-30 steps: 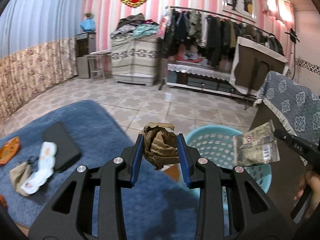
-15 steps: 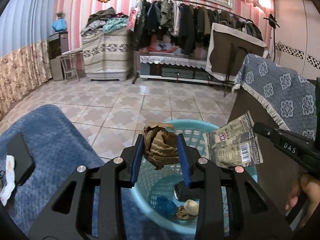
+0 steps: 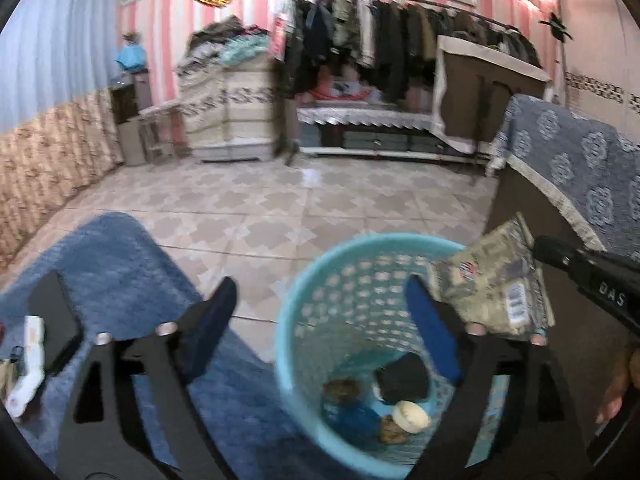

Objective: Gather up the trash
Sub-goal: 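Open the left tool to drop the wrapper, then the right tool to drop the packet, then move both tools back over the items on the blanket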

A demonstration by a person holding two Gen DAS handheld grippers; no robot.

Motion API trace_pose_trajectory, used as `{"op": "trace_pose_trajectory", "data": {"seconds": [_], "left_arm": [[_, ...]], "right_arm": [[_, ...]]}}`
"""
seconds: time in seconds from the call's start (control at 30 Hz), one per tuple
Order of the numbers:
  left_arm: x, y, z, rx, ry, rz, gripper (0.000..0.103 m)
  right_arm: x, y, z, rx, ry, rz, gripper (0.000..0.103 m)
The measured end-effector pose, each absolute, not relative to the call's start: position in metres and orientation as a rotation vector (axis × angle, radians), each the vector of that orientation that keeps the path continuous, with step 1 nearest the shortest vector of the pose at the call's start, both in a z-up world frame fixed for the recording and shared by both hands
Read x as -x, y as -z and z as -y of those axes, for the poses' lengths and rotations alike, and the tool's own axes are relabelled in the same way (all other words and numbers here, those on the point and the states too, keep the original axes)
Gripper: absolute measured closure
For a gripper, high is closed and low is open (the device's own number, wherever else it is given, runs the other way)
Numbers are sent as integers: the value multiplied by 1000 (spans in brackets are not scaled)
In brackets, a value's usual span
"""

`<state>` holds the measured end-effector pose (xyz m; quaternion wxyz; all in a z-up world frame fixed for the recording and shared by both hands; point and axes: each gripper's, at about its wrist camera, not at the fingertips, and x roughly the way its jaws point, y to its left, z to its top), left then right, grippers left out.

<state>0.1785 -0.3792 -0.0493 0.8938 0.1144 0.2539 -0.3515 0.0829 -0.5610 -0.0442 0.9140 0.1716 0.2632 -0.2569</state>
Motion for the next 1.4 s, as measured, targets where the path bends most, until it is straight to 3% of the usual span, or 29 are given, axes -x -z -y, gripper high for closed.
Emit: {"op": "trace_pose_trajectory", "data": {"seconds": [0.1,0.5,0.53,0.6,0.63,0.8,0.87,1.07,1.4], "left_arm": [[-184,42,364,-228,655,-497,7],[-192,28,298,-198,523,-495,5],[-191,26,293,-189,518,-493,5],[-191,22,283,-172,504,-483,5],[-190,19,278,-170,489,-471,5],[-187,15,264,-182,442,-450,5],[-185,14,258,-182,434,-448,5],[-184,11,237,-153,404,-459,5],[-185,5,201,-115,357,-467,5]], "right_arm": [[-86,44,555,-350,521,-541,102],[-107,44,526,-259,500,-567,100],[-108,45,526,-261,500,-574,95],[-109,46,525,-266,497,-585,58],[-109,46,525,-263,501,-580,34],[-110,42,527,-253,507,-572,30],[-112,41,526,-234,517,-572,21],[-109,34,522,-214,531,-535,9],[-108,31,518,-189,571,-523,5]]}}
